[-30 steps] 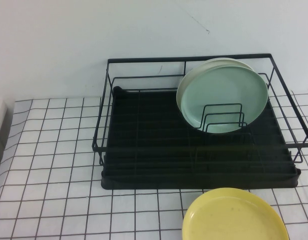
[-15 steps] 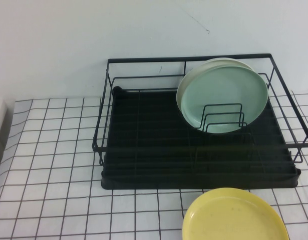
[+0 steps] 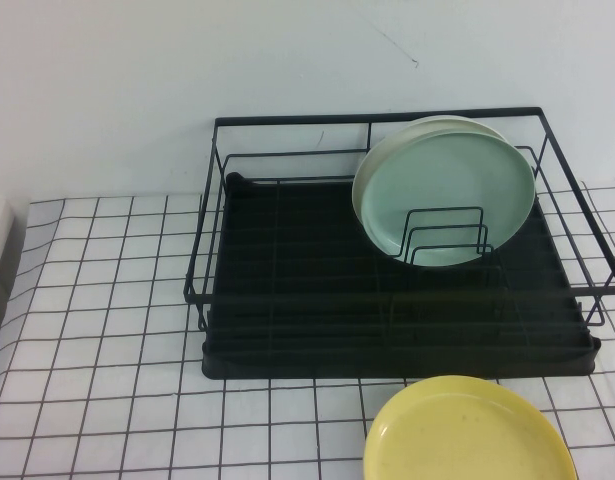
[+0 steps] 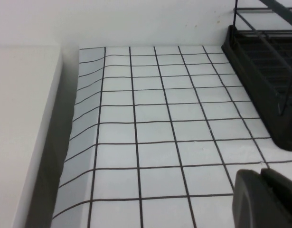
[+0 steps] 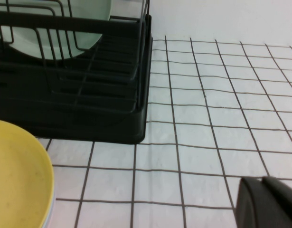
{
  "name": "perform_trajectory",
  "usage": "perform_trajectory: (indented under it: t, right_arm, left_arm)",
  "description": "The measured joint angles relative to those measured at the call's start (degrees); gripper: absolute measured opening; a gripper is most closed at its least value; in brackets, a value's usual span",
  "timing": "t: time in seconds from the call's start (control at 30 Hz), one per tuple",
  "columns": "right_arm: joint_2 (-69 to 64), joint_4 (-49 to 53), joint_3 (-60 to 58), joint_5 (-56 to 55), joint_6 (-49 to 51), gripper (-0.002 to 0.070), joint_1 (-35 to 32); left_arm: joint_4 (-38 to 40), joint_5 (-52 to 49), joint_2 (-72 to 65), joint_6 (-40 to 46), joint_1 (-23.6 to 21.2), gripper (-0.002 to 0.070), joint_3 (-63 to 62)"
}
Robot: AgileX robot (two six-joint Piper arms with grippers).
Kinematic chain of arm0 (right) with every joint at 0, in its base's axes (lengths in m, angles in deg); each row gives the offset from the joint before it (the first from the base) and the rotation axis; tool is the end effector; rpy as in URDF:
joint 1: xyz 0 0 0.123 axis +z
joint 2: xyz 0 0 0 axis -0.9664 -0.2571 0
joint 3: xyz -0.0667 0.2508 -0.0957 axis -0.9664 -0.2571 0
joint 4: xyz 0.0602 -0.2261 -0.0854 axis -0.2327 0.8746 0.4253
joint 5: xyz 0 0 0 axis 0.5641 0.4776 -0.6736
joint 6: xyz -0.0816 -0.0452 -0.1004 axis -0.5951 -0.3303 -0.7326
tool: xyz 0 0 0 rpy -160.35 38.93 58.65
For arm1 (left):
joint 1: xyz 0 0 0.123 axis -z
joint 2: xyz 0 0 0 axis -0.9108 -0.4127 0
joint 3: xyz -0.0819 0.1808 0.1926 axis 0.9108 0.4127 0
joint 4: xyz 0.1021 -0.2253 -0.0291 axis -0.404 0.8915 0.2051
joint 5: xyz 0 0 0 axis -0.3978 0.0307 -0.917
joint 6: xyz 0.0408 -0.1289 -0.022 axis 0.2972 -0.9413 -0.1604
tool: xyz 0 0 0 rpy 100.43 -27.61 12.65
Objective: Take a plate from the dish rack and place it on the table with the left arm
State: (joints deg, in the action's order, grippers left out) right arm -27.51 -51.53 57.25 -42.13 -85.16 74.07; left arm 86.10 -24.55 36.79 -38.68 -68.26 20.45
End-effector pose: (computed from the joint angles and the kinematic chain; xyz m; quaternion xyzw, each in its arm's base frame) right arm 0.1030 0.0011 0.1626 -0.0428 0.7961 -0.0301 0.6028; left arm 0.1051 -0.0068 0.1712 -0.0238 0.7773 -0.0449 0.6270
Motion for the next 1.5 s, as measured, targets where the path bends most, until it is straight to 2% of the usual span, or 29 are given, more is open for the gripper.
perform_trajectory:
  t: [0.23,0.5,0.7,0.87,1.0,1.2,1.33,1.5]
  right_arm:
    - [0.00,0.00,0.00,0.00,0.00,-0.0001,0.00]
    - [0.00,0.00,0.00,0.00,0.00,-0.0001,0.00]
    - [0.00,0.00,0.00,0.00,0.00,-0.0001,0.00]
    - [0.00,0.00,0.00,0.00,0.00,-0.0001,0.00]
    - [0.00,0.00,0.00,0.00,0.00,-0.0001,0.00]
    - [0.00,0.00,0.00,0.00,0.00,-0.0001,0.00]
    - [0.00,0.00,0.00,0.00,0.00,-0.0001,0.00]
    - [0.00,0.00,0.00,0.00,0.10,-0.0001,0.00]
  left_arm:
    - [10.83,1.39,0.00,0.00,0.00,-0.0003,0.08]
    - [34.72,4.72,0.00,0.00,0.00,-0.0003,0.08]
    - [38.22,7.80,0.00,2.56,0.00,-0.0003,0.08]
    - [38.76,4.21,-0.85,4.13,0.00,-0.0003,-1.10]
    - [38.76,-1.46,-8.87,9.63,0.00,-0.0003,-9.21]
    - [39.48,-12.08,-28.05,17.96,0.00,-0.0003,-22.28]
    - [44.41,-18.85,-39.79,30.26,0.00,-0.0003,-28.63]
    - [55.71,-26.19,-51.52,48.47,0.00,-0.0003,-34.81]
